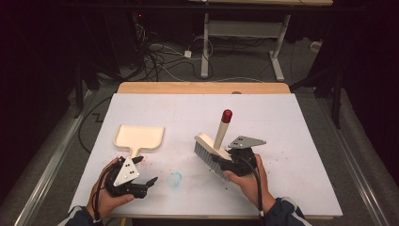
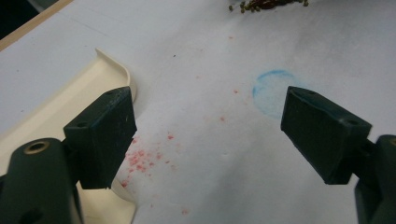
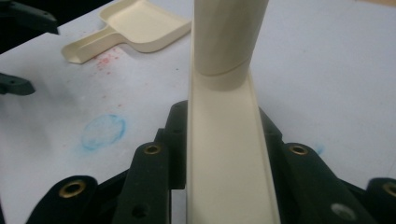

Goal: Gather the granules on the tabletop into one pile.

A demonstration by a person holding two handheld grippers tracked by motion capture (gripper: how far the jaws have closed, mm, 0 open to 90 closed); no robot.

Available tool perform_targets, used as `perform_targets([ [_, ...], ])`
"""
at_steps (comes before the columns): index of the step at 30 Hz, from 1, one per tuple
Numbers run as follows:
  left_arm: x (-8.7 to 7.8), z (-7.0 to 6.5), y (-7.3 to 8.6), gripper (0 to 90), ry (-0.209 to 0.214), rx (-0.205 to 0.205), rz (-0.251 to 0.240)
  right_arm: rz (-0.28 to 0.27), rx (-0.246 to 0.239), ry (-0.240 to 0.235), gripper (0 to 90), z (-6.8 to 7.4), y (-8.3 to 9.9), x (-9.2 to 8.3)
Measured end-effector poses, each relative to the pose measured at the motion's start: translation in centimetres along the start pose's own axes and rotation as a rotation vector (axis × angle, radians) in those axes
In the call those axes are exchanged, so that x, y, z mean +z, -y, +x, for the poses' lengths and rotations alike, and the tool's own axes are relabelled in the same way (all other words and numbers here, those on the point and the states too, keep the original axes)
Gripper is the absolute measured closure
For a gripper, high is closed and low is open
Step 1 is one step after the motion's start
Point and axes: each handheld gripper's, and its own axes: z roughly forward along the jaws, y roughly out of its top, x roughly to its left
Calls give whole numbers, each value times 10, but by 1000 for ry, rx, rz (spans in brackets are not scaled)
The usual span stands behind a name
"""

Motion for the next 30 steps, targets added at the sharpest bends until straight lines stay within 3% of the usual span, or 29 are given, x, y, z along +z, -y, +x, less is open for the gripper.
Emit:
perform_targets([
  [3,0,0,0,171,-1,1,3,-6,-88,-55,678,3,-3,-12],
  [7,1,-1,0,171,-1,2,7,-10,-242,-152,678,7,-1,-30],
  [9,1,-1,0,172,-1,5,11,2,-287,-249,677,9,7,-39],
  [11,2,-1,0,171,0,8,13,7,-303,-276,677,10,11,-41],
  [16,2,-2,-1,172,2,13,16,55,-416,-367,678,12,30,-43],
  [21,4,-2,-1,172,5,12,20,105,-448,-427,678,1,42,-35],
  [30,7,-3,-3,175,31,-6,12,59,-503,-487,674,-35,26,-5],
])
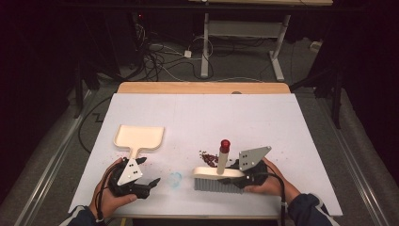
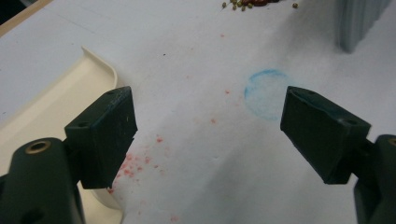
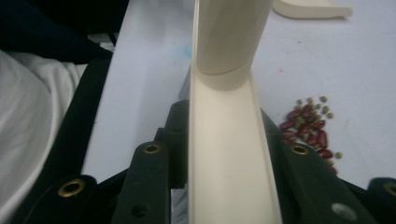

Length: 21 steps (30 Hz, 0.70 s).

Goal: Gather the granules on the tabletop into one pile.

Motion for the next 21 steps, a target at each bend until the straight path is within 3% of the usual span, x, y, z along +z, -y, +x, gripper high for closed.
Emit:
perform_targets([
  [4,2,0,0,176,5,-2,7,-23,3,2,675,-23,-1,5],
  [9,3,0,0,176,10,-2,9,-16,0,29,675,-36,-7,12],
  [12,2,0,0,176,7,0,6,-23,-8,88,677,-38,-11,10],
  [17,1,0,0,177,4,-3,3,-68,15,83,677,-36,-12,-1],
  [21,0,-1,0,177,-1,7,3,-99,38,145,677,-28,-15,-17],
])
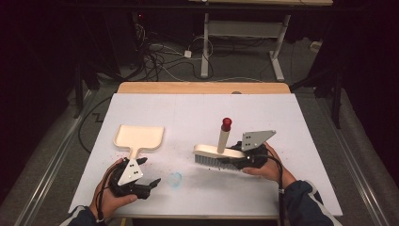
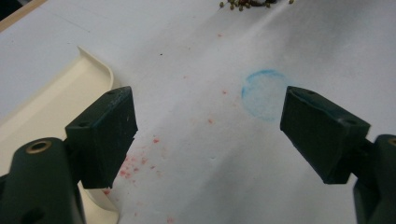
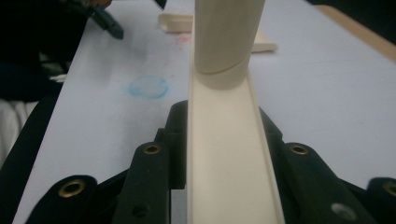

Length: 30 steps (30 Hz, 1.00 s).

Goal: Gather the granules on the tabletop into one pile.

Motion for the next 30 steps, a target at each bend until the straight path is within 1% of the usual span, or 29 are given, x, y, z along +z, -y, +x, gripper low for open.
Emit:
perform_targets([
  [2,-1,0,0,177,-2,0,-2,-19,45,64,677,1,-1,-10],
  [3,-1,0,0,177,-5,1,-2,-23,67,104,677,2,-1,-15],
  [5,-2,0,1,177,-7,0,-5,-17,112,213,677,6,-1,-25],
  [6,-3,0,1,177,-8,1,-7,-18,134,260,676,8,1,-29],
  [8,-4,1,1,177,-10,2,-9,-16,190,370,677,14,4,-36],
  [10,-4,1,0,177,-11,5,-8,-9,238,449,677,18,9,-40],
  [12,-4,0,0,177,-11,9,-8,12,259,522,677,22,14,-42],
  [13,-4,0,0,177,-11,9,-9,23,262,552,677,23,16,-42],
  [14,-4,0,0,177,-11,9,-9,36,277,581,677,23,18,-41],
  [16,-3,0,0,177,-11,9,-9,56,298,617,677,22,23,-36],
  [18,-3,0,-1,177,-10,10,-7,87,306,641,678,19,26,-29],
  [20,-2,0,-1,177,-9,12,-5,115,296,671,678,15,28,-22],
  [22,-2,0,-1,177,-10,12,-5,139,274,701,678,11,30,-17],
  [23,-2,0,-1,177,-11,13,-6,142,271,727,678,11,31,-16],
  [24,-3,0,0,177,-10,13,-5,141,259,743,678,11,32,-17],
  [25,-3,0,0,177,-10,11,-4,135,266,738,678,10,32,-18],
  [26,-3,1,0,177,-16,18,-7,128,272,746,678,9,32,-20],
  [28,-3,1,0,177,-11,7,-6,124,281,770,678,8,33,-23],
  [30,-3,0,0,177,-12,10,-4,127,297,793,678,5,35,-24],
])
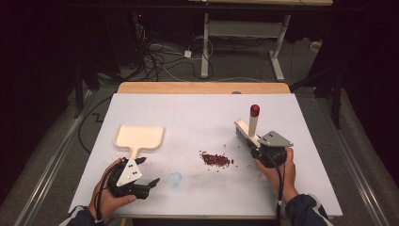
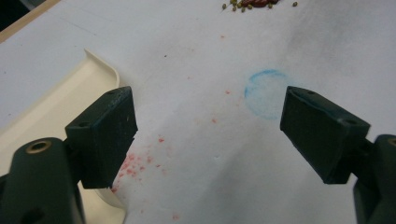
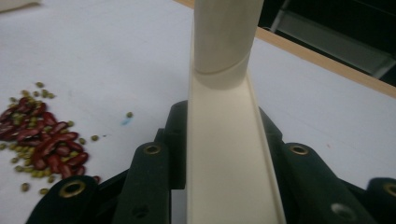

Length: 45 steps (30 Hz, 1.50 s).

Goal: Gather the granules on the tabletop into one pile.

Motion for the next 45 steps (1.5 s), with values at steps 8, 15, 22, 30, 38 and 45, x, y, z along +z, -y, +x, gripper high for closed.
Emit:
perform_targets([
  [8,1,0,0,177,2,3,3,8,-32,6,678,10,4,14],
  [15,1,0,0,177,2,4,3,39,-101,-14,675,48,-3,19],
  [22,0,0,0,177,-2,13,-1,10,-138,-89,676,81,-9,9],
  [30,-1,-1,0,177,3,7,-1,-45,-148,-103,678,79,-14,-7],
  [38,0,-1,0,177,4,9,2,-75,-64,-57,678,46,-11,-27],
  [45,0,-1,-1,177,0,12,4,-104,-33,-82,677,35,-12,-32],
])
